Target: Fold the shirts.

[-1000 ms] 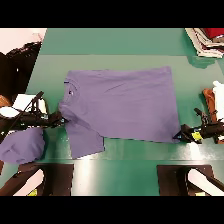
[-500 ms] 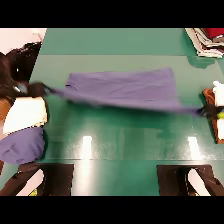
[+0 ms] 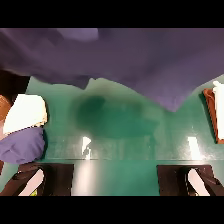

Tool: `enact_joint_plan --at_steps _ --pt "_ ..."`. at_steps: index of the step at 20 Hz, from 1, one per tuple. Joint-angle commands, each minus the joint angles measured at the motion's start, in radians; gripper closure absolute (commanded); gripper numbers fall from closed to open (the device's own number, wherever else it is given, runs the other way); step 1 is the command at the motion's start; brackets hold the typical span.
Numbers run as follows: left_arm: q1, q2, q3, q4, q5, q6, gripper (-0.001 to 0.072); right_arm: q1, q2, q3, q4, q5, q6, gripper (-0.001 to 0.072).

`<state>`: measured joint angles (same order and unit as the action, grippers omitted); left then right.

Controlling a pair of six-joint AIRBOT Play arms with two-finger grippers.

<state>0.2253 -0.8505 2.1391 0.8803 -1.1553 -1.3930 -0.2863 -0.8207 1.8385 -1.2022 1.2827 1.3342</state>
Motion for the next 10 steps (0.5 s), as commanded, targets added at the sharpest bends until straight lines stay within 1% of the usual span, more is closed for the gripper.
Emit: enact_joint_plan --at_steps 1,3,5,7,10 --pt "0.0 0.001 0.197 -0.043 0.016 -0.07 0.0687 0.0 -0.058 0.234 -0.07 0.081 0.002 0.0697" --pt "0.0 0.0 0.196 -0.121 -0.009 -0.074 0.0687 0.0 -0.07 0.274 -0.111 0.122 0.003 0.0697" --pt "0.0 -0.003 0.145 -0.121 -0.043 -0.074 0.0687 0.0 -0.061 0.236 -0.11 0.121 0.003 0.0698" --pt "0.0 -0.003 0.006 -0.1 -0.067 -0.074 0.0687 0.0 -0.056 0.133 -0.107 0.11 0.003 0.0698" --pt "0.0 -0.027 -0.29 -0.101 -0.109 -0.074 0.0687 0.0 -0.118 0.006 -0.106 0.156 0.003 0.0698"
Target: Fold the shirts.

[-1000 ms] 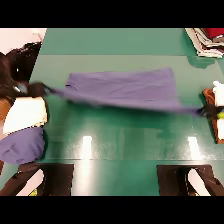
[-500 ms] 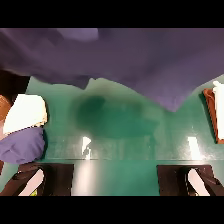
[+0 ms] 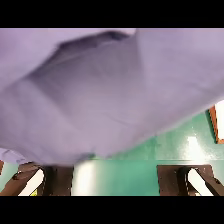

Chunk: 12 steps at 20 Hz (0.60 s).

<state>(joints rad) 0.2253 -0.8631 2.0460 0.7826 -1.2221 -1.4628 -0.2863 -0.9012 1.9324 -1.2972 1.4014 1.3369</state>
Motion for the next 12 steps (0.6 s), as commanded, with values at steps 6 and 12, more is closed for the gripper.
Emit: enact_joint_plan --at_steps 6,12 --pt "-0.053 -0.257 -0.598 0.075 -0.03 0.032 0.0686 0.037 -0.306 -0.33 -0.006 0.095 0.009 0.0698" --pt "-0.161 -0.628 -0.589 0.126 0.306 0.109 0.0686 0.142 -0.652 -0.363 -0.007 -0.052 0.013 0.0698"
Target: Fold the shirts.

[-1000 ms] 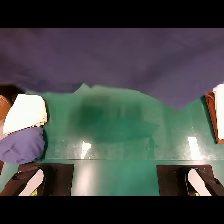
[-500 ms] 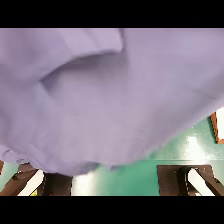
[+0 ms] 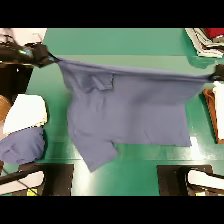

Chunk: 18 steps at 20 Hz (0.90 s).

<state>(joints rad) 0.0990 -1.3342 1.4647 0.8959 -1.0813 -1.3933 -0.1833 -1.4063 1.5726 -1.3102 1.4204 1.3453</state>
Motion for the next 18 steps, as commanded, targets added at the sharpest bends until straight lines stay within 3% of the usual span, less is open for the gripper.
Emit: enact_joint_plan --at_steps 1,7,10,13,18 --pt "-0.035 -0.203 0.014 0.009 0.193 0.04 0.0686 0.048 -0.205 0.036 0.006 -0.101 0.025 0.0698" --pt "-0.035 -0.334 0.124 0.019 0.233 0.093 0.0685 0.091 -0.407 0.303 0.007 -0.172 0.079 0.0698" --pt "-0.026 -0.331 0.124 0.059 0.14 0.094 0.0686 0.1 -0.417 0.322 -0.002 -0.099 0.068 0.0699" --pt "-0.042 -0.331 0.108 0.162 -0.019 0.093 0.0686 0.1 -0.371 0.213 -0.002 -0.066 0.051 0.0699" --pt "-0.056 -0.331 -0.01 0.183 -0.056 0.09 0.0686 0.101 -0.261 -0.082 0.001 -0.165 0.051 0.0698"
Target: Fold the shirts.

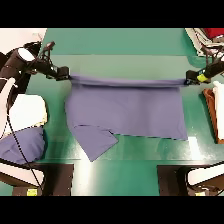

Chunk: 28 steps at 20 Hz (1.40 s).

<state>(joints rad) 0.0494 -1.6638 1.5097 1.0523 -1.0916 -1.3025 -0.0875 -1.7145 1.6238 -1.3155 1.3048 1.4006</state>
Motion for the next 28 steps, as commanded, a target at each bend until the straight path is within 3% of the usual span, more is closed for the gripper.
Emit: enact_joint_plan --at_steps 1,5,6,7,8,9,12,15,18,22,25,28 --pt "-0.006 -0.002 -0.079 0.027 -0.046 -0.003 0.0685 0.007 0.061 -0.172 0.006 -0.072 -0.004 0.0698" --pt "-0.006 -0.002 -0.129 0.029 -0.072 -0.037 0.0682 0.016 0.096 -0.27 0.014 -0.107 -0.003 0.0681" --pt "-0.005 -0.001 -0.128 0.029 -0.08 -0.062 0.0575 0.016 0.096 -0.274 0.015 -0.091 -0.003 0.0512" --pt "-0.005 0.001 -0.128 0.029 -0.086 -0.079 0.0242 0.013 0.096 -0.272 0.014 -0.069 -0.003 0.0354" --pt "-0.002 0.005 -0.128 0.031 -0.099 -0.102 0.0189 0.008 0.1 -0.267 0.014 -0.037 -0.003 0.0338" --pt "0.004 0.015 -0.128 0.034 -0.117 -0.107 0.0219 -0.001 0.109 -0.261 0.014 -0.005 -0.003 0.0338" --pt "0.025 0.119 -0.15 0.157 -0.171 -0.142 0.0217 -0.055 0.212 -0.303 0.012 0.034 -0.016 0.0338" --pt "0.027 0.321 -0.34 0.207 -0.18 -0.167 0.0217 -0.116 0.357 -0.41 0.014 0.032 -0.027 0.0339" --pt "0.027 0.536 -0.641 0.17 -0.183 -0.227 0.0217 -0.156 0.468 -0.505 0.015 0.018 -0.048 0.0338" --pt "0.027 0.764 -0.989 0.014 -0.148 -0.236 0.0218 -0.159 0.547 -0.578 0.035 -0.036 -0.06 0.0339" --pt "0.024 0.812 -1.104 -0.101 -0.094 -0.223 0.0218 -0.159 0.552 -0.567 0.114 -0.046 -0.068 0.0339" --pt "-0.078 0.812 -1.141 -0.122 0.003 -0.237 0.0219 -0.159 0.552 -0.537 0.151 -0.043 -0.068 0.0339"
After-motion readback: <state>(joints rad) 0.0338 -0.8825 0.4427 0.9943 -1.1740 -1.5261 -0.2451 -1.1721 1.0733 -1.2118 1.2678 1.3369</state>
